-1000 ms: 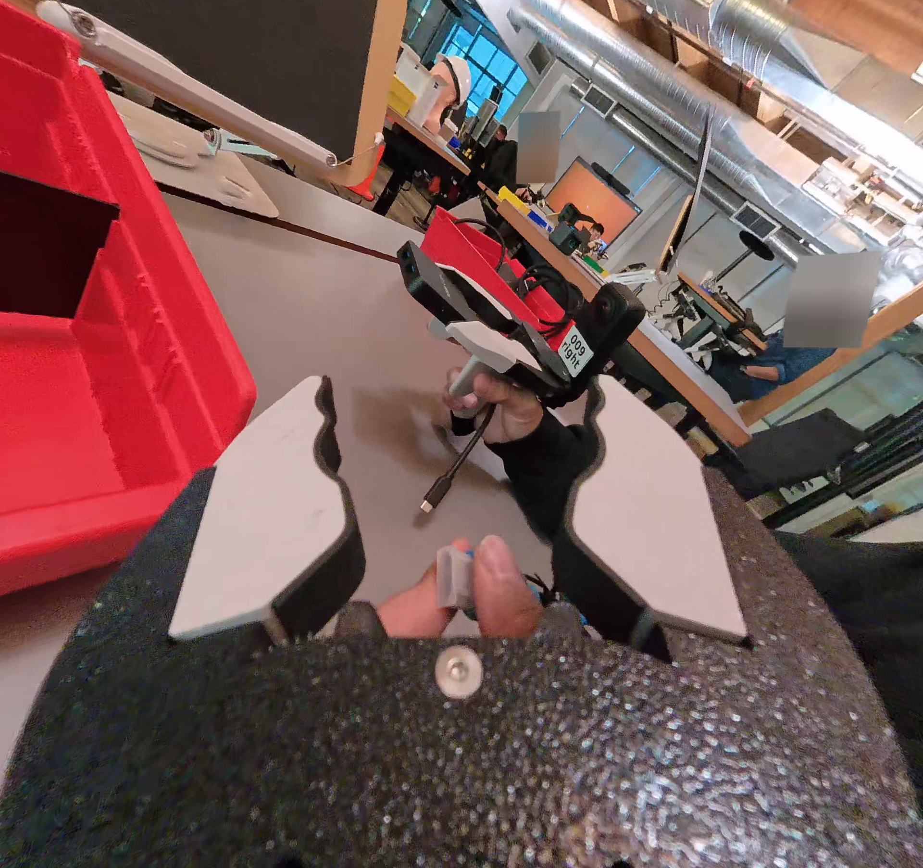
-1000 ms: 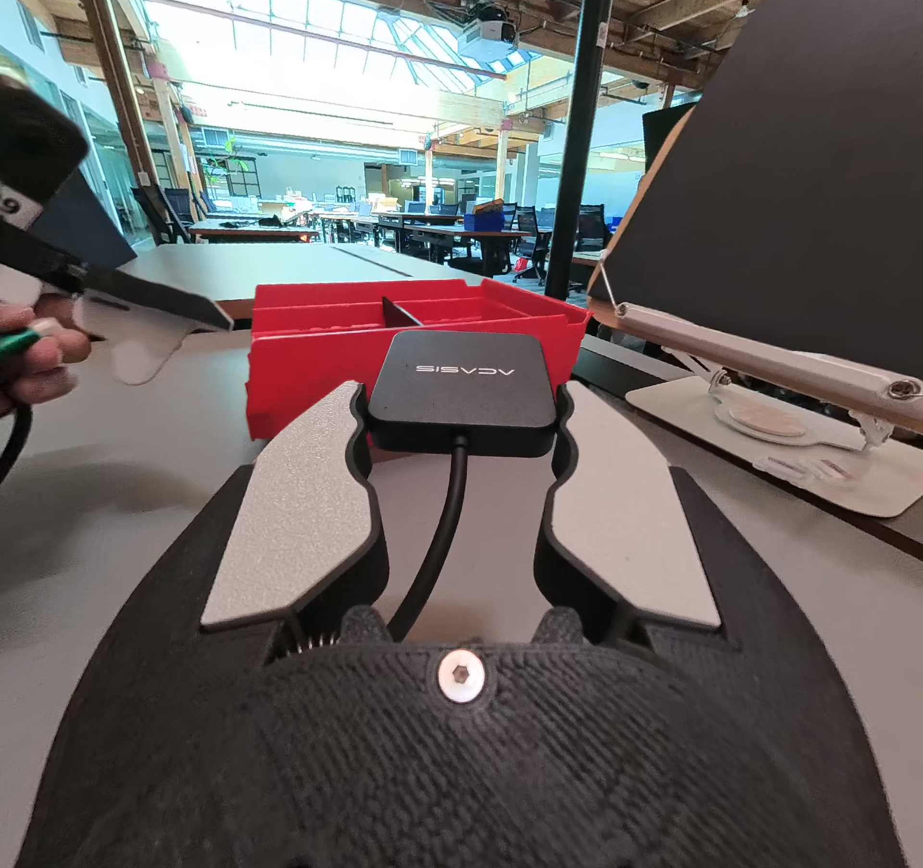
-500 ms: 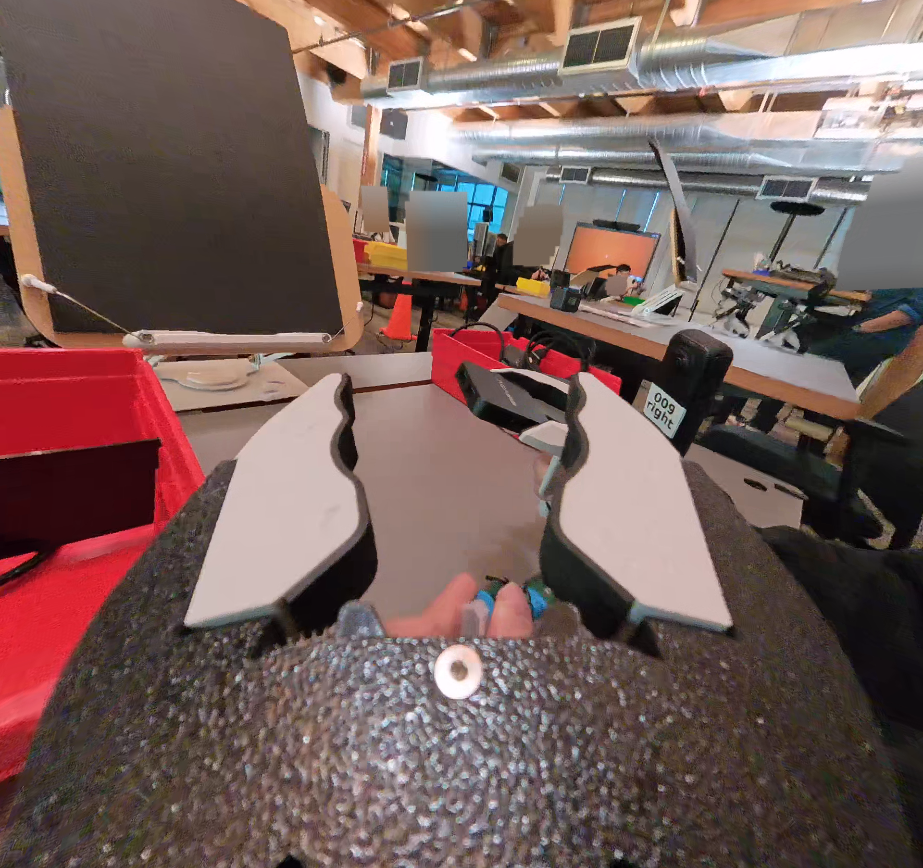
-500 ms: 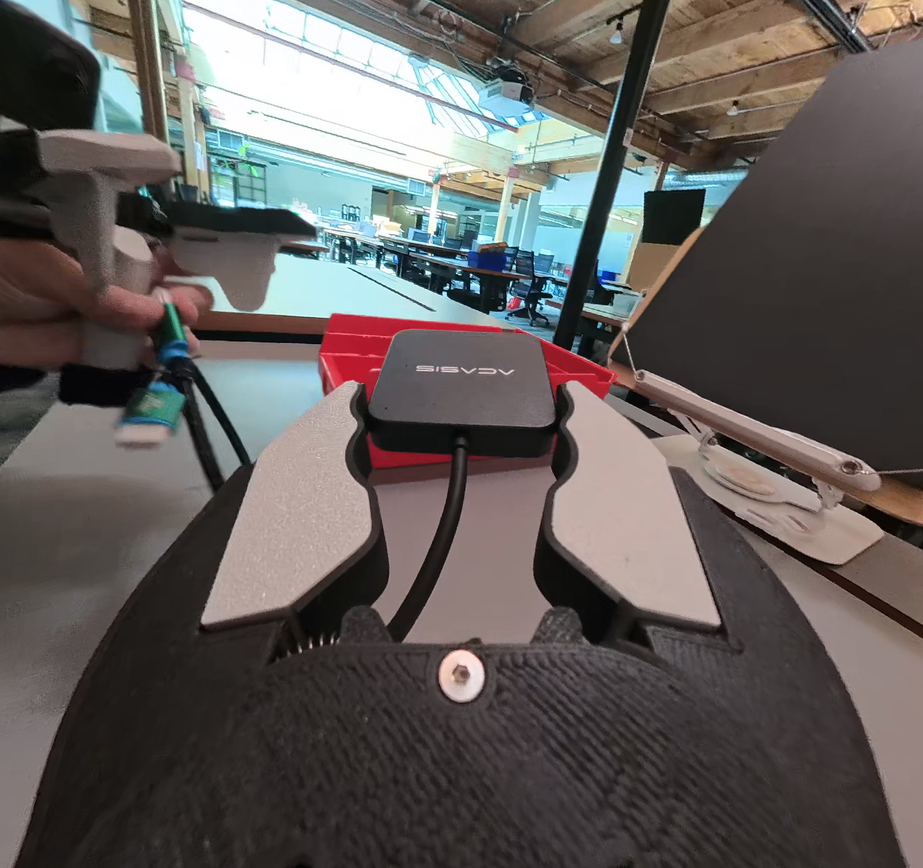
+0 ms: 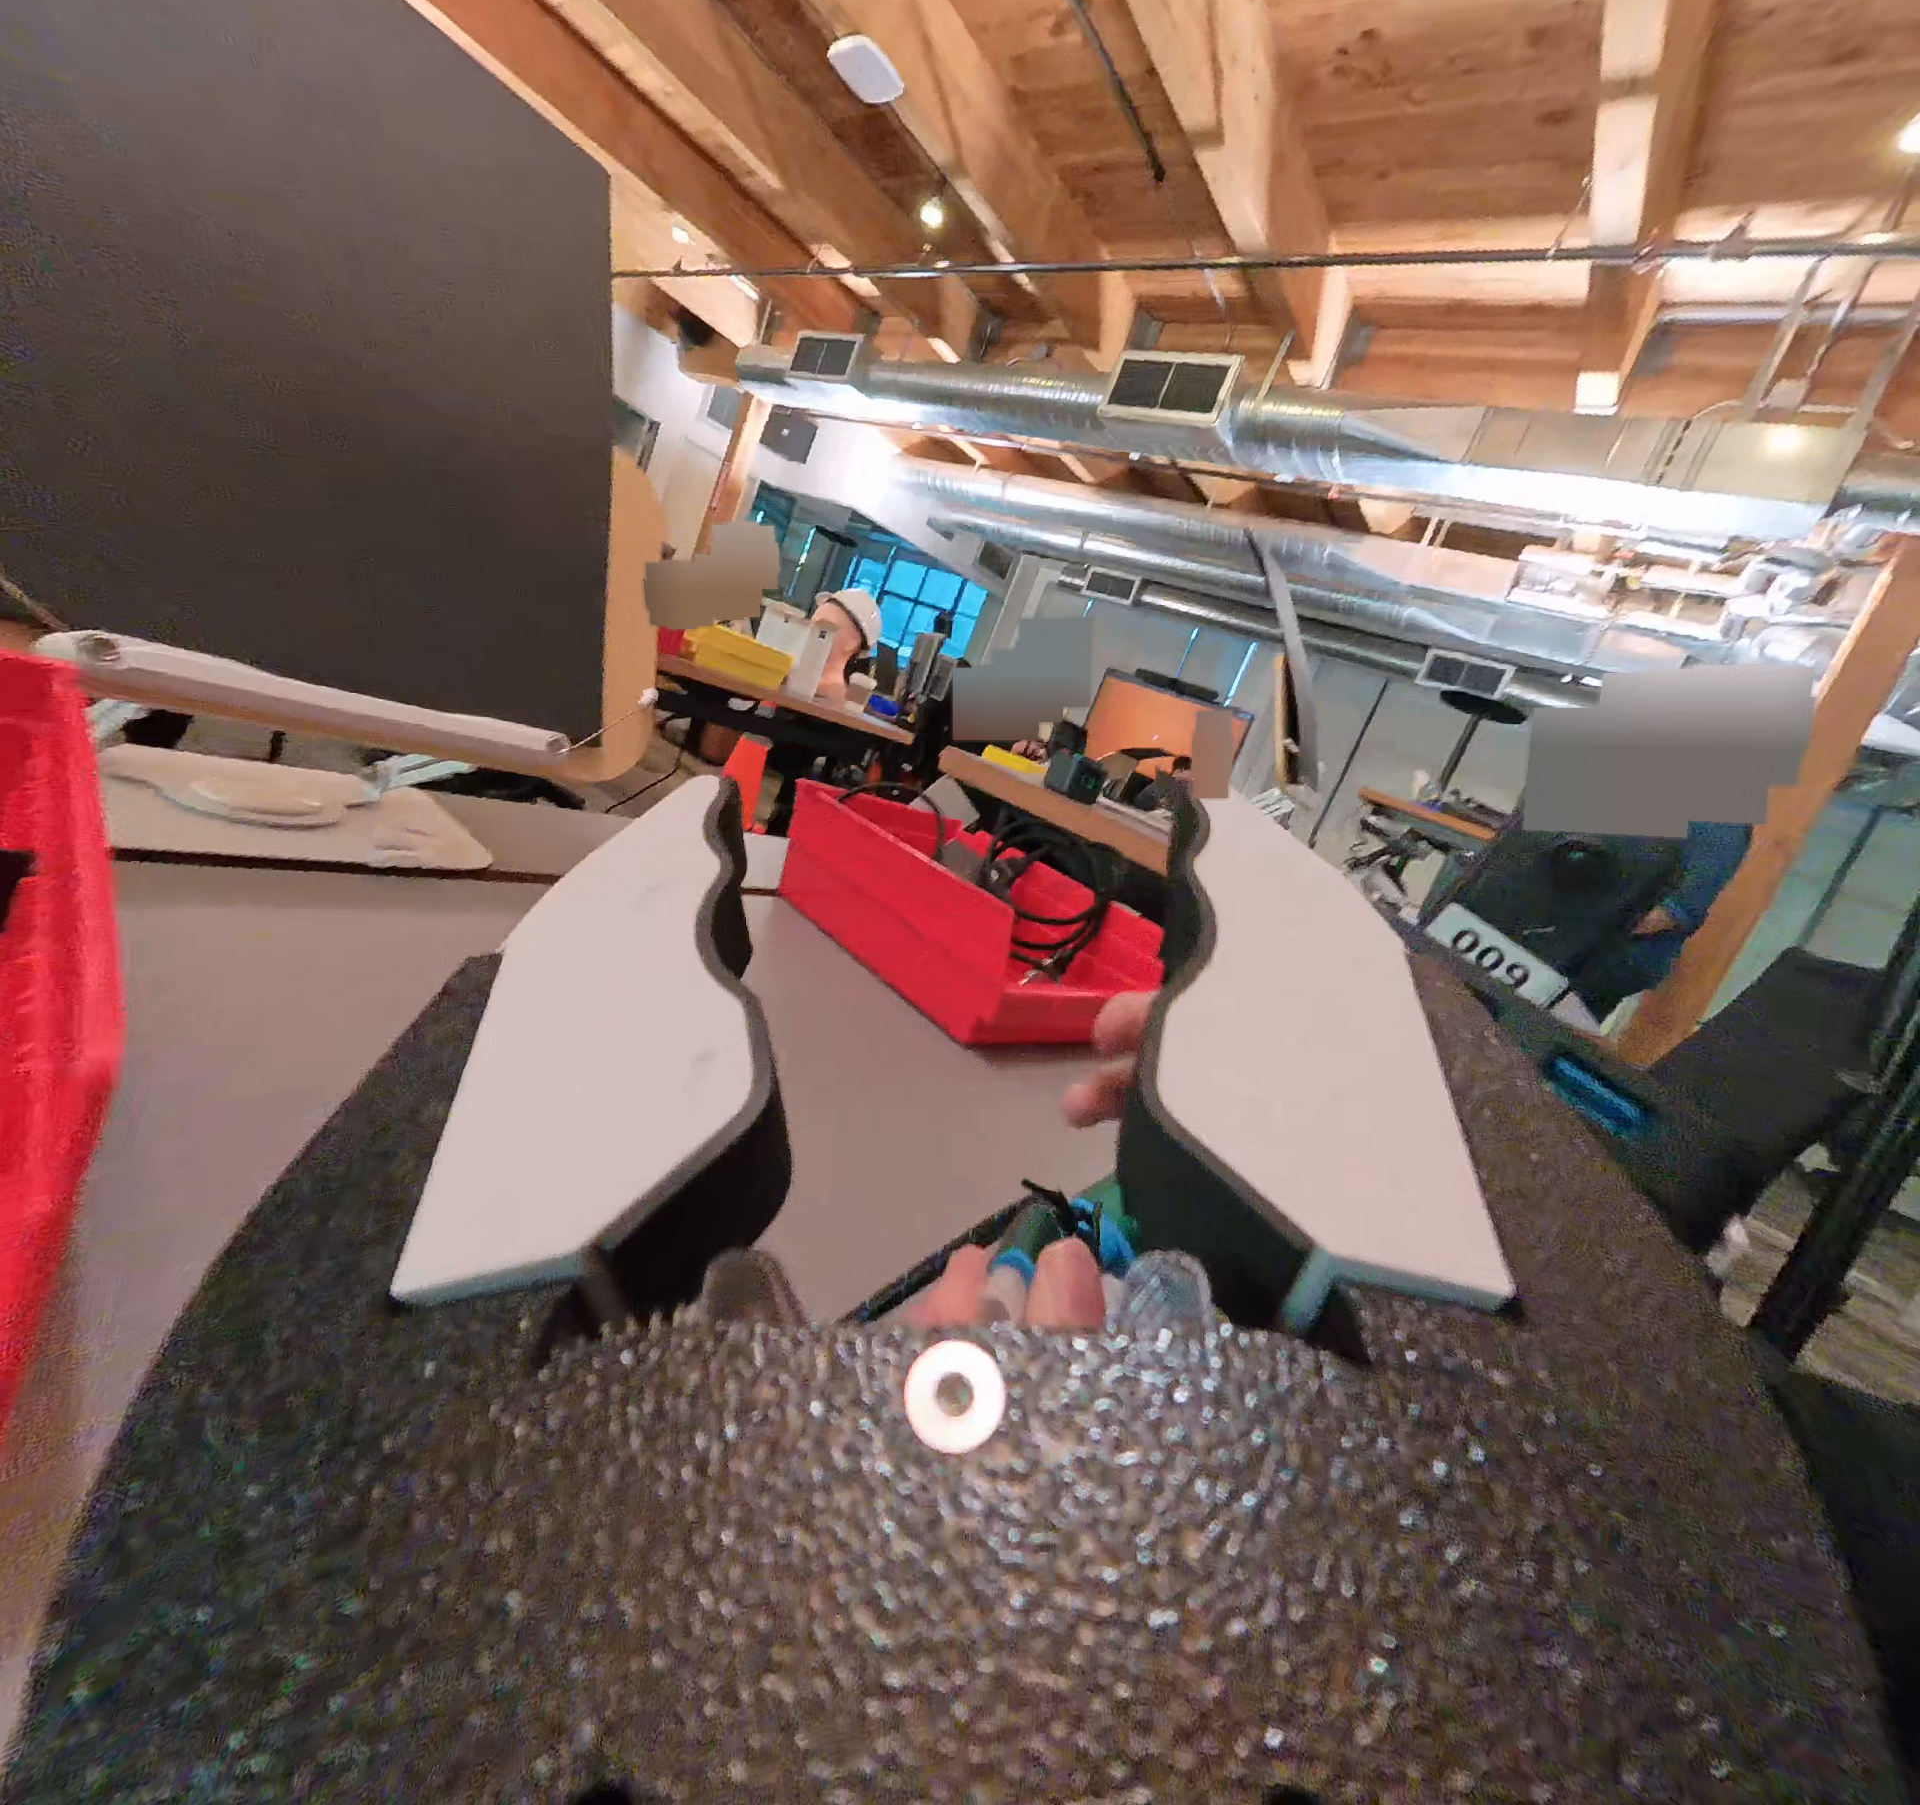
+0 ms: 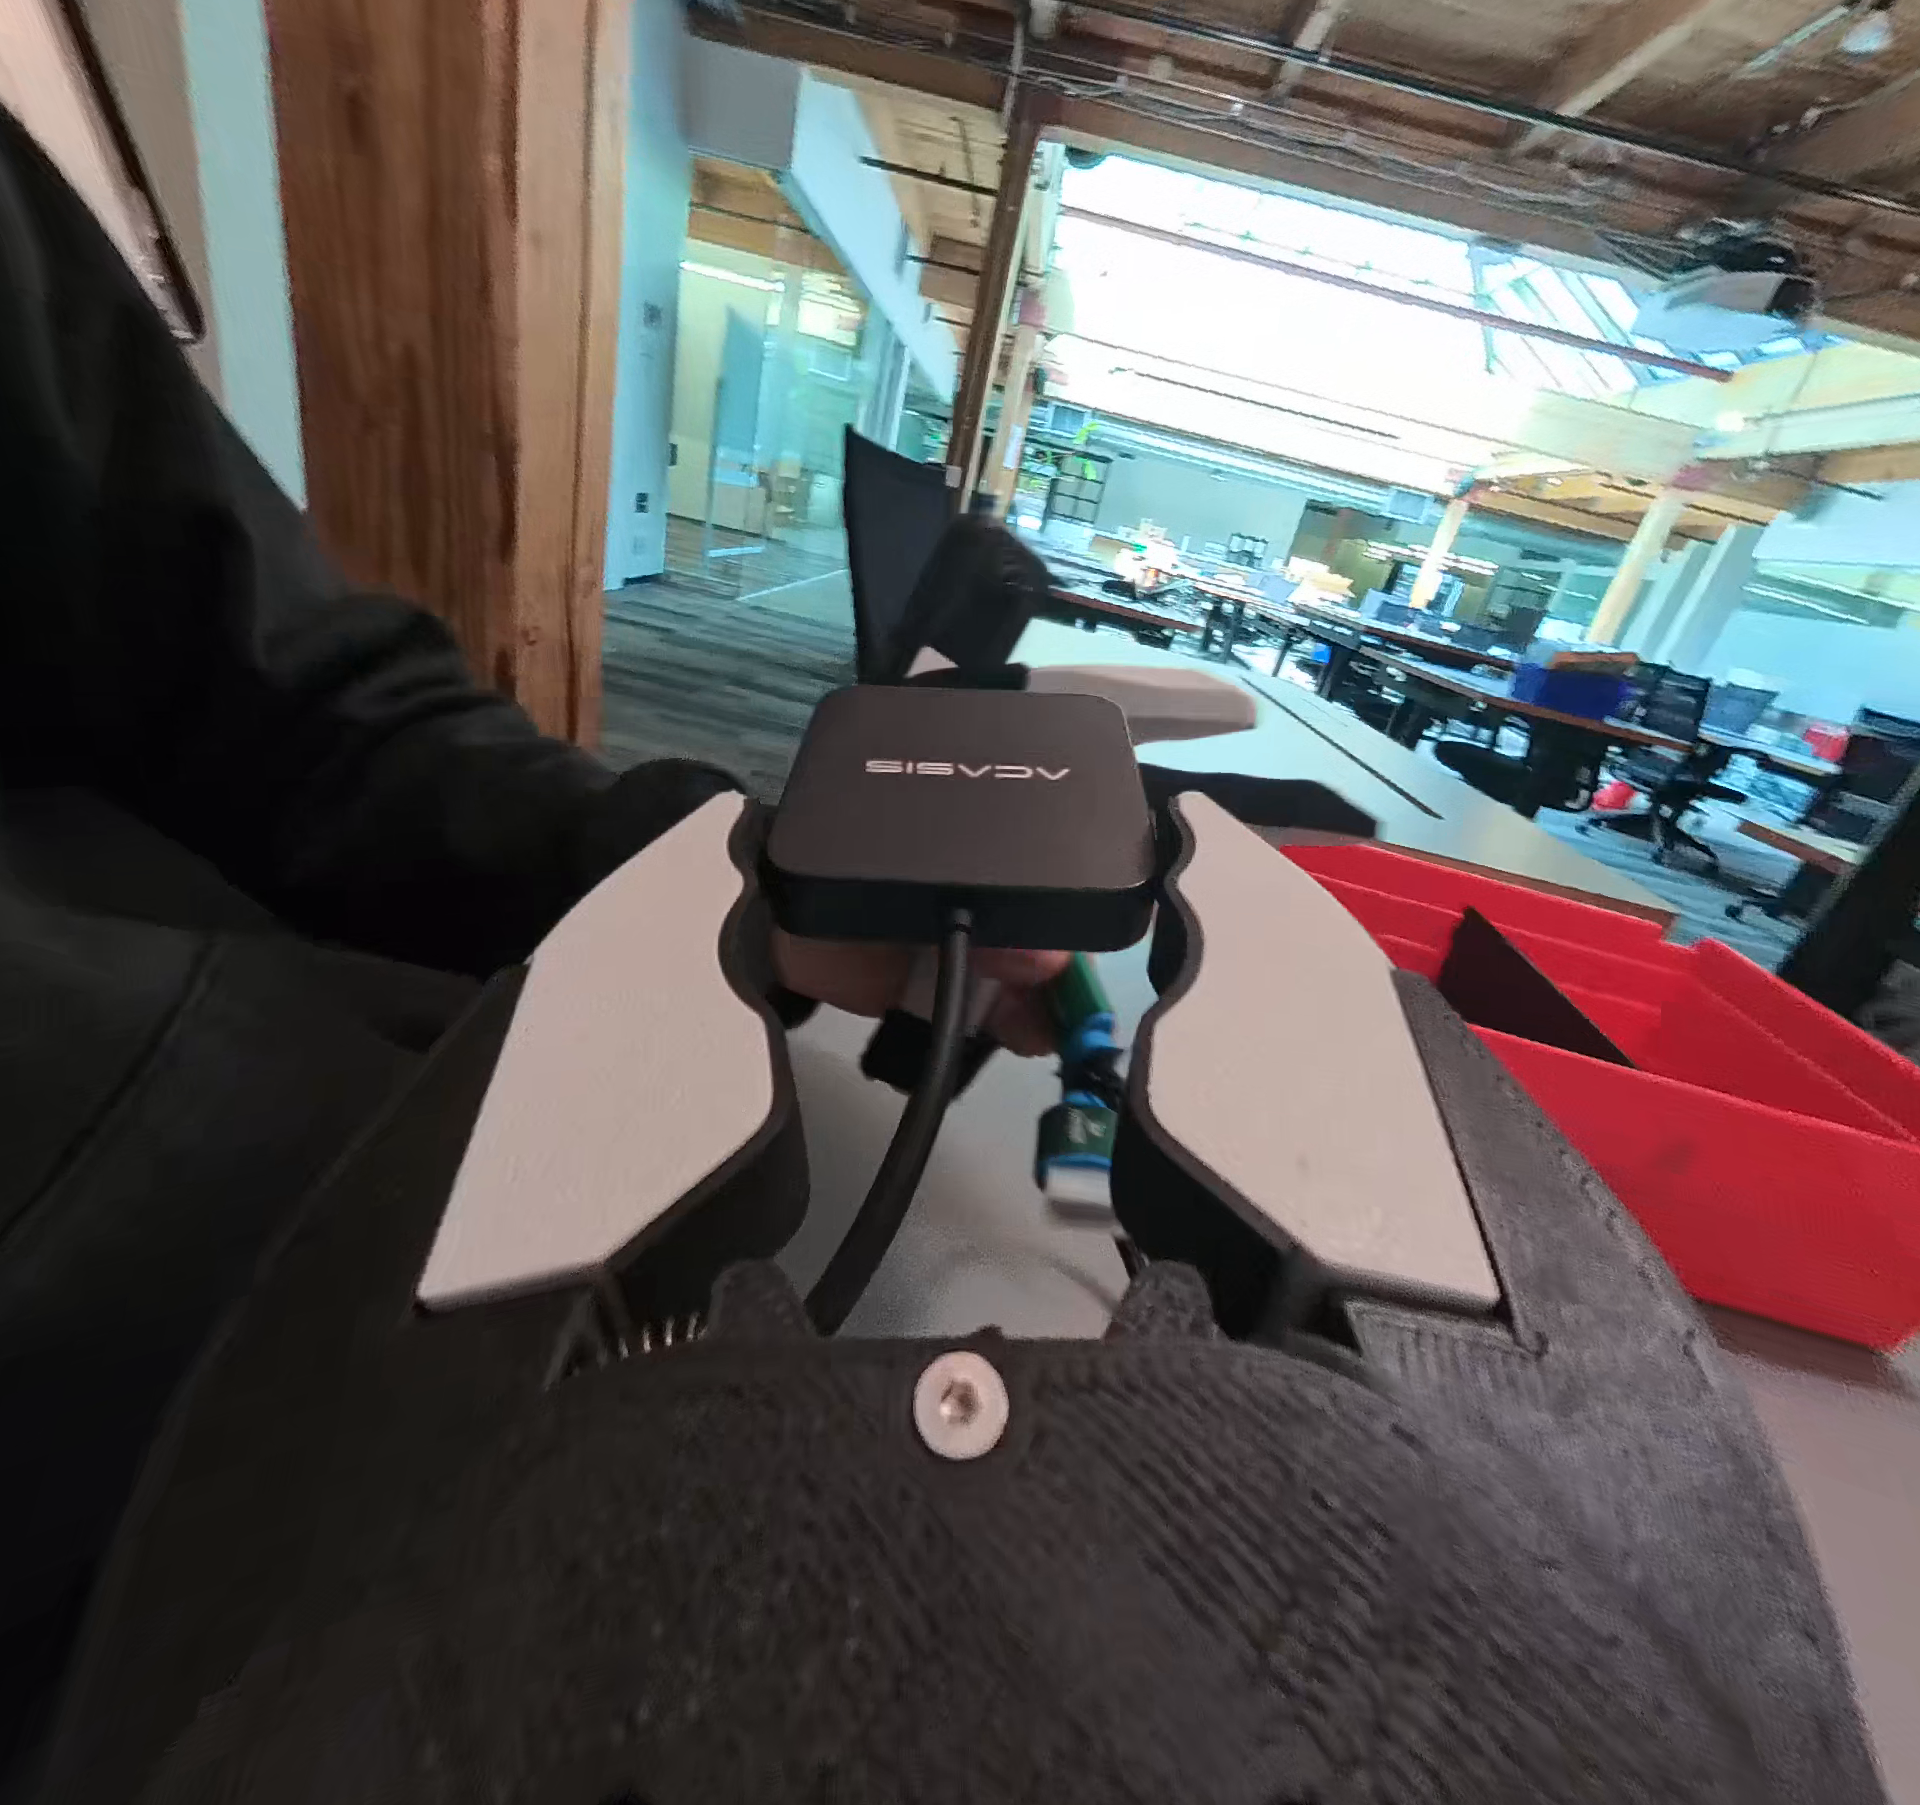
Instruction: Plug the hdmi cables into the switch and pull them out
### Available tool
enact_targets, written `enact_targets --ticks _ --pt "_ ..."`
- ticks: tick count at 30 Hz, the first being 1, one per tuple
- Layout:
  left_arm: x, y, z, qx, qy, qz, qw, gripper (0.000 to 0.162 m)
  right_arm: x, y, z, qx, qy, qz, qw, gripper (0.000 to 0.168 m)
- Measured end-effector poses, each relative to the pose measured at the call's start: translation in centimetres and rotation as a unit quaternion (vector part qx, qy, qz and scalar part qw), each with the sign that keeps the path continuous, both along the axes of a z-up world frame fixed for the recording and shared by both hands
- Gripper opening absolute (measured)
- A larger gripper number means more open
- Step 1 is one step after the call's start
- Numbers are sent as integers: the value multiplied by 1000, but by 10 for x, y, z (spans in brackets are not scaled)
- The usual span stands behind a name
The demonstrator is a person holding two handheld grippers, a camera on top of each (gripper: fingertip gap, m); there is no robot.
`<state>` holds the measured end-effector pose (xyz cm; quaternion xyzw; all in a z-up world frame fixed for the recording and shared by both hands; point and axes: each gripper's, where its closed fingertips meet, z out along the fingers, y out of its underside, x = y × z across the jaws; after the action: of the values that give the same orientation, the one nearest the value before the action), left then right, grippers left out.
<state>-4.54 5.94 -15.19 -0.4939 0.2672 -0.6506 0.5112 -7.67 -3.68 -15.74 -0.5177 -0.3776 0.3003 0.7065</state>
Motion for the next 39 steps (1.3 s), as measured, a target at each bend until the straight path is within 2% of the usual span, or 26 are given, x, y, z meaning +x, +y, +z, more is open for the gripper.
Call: enact_targets --ticks 3,6,8,10,11,12,14,15,17,18,20,21,22,23,24,26,28,30,31,33,35,36,39 --pt "15 -21 16 -12 -41 -56 997 84 -15 -15 -6 -7 -11 51 999 72" --pt "24 -31 25 -6 -58 -76 995 76 -9 -15 -5 -11 18 44 999 72" --pt "31 -29 21 19 -29 -62 998 55 1 -7 -3 -30 40 24 998 72" --pt "34 -29 25 57 -10 -33 998 29 10 0 2 -5 54 -15 998 72" --pt "31 -29 30 82 -2 -9 997 23 13 3 0 -9 52 -26 998 72" --pt "23 -24 37 108 -6 21 994 30 20 7 -1 -28 54 -37 997 72" --pt "6 -34 51 154 -40 -3 987 78 28 6 3 -49 70 -24 996 72" --pt "4 -39 50 162 -37 -17 986 86 24 5 2 -46 60 -18 997 72" --pt "-2 -29 49 139 -26 13 990 74 15 6 -1 -38 33 -16 999 72" --pt "-15 -13 53 119 -38 52 991 72 17 5 0 -33 35 -17 999 72" --pt "-66 38 67 58 -93 126 986 56 46 5 3 -37 51 -45 997 72" --pt "-86 51 66 68 -92 134 984 72 65 7 6 -31 61 -78 995 72" --pt "-99 61 58 92 -52 142 984 88 83 9 9 -23 67 -113 991 72" --pt "-104 68 41 119 12 147 982 87 95 9 12 -19 70 -128 989 72" --pt "-106 76 18 143 89 159 973 79 102 9 15 -16 74 -141 987 72" --pt "-110 99 -43 159 272 199 928 81 113 16 15 -12 69 -186 980 72" --pt "-117 106 -102 160 424 187 871 83 111 23 12 -9 57 -205 977 72" --pt "-126 109 -141 157 511 181 825 83 108 29 9 -8 62 -213 975 72" --pt "-129 110 -155 150 539 176 810 90 104 31 8 -10 64 -207 976 72" --pt "-129 104 -169 141 558 155 803 96 98 33 7 -7 68 -197 978 72" --pt "-128 96 -166 149 548 139 811 101 94 34 9 -5 73 -184 980 72" --pt "-127 97 -158 153 535 154 816 104 92 34 12 -2 81 -177 981 72" --pt "-115 84 -113 188 457 188 849 95 91 35 23 4 114 -162 980 72"
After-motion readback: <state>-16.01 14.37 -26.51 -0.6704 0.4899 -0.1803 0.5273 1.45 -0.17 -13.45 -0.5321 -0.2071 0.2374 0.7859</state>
